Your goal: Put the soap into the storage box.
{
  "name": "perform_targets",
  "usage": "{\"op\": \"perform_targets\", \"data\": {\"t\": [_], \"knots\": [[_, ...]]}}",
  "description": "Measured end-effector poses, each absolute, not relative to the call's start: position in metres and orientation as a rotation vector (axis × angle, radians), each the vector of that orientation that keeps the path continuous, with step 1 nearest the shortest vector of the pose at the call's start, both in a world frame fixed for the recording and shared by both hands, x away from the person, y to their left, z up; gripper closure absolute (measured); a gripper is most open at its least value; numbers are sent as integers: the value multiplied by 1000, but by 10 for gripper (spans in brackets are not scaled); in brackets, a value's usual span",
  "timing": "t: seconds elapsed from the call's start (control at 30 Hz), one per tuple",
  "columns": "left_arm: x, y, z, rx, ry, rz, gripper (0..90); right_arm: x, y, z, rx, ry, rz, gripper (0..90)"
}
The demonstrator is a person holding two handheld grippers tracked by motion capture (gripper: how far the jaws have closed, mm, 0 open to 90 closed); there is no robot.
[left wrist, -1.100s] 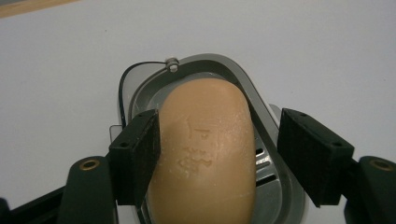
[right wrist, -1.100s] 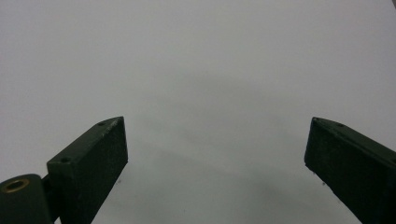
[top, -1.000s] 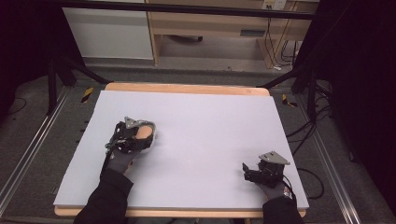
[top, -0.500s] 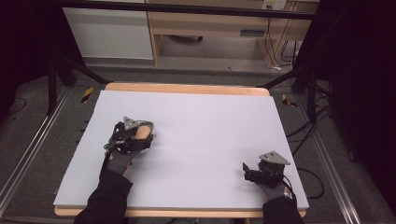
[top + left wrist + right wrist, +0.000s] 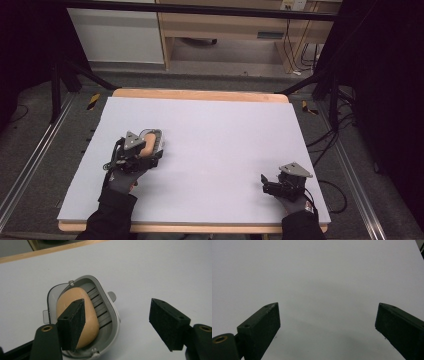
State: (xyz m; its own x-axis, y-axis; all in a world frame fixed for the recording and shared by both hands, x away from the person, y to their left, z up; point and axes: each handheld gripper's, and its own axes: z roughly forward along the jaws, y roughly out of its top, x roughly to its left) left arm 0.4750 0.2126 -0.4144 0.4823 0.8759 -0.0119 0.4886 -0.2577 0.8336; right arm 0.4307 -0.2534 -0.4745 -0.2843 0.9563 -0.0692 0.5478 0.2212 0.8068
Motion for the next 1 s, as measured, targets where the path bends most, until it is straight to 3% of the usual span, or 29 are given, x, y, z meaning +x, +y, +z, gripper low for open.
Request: {"op": "perform_targets", "data": {"t": [0.57, 1.0], "knots": [[436, 251, -426, 1873, 1155, 650, 266, 429, -259, -474, 1406, 1902, 923, 61], [429, 274, -449, 1922, 1208, 658, 243, 428, -265, -475, 1417, 1891, 890, 61]]}}
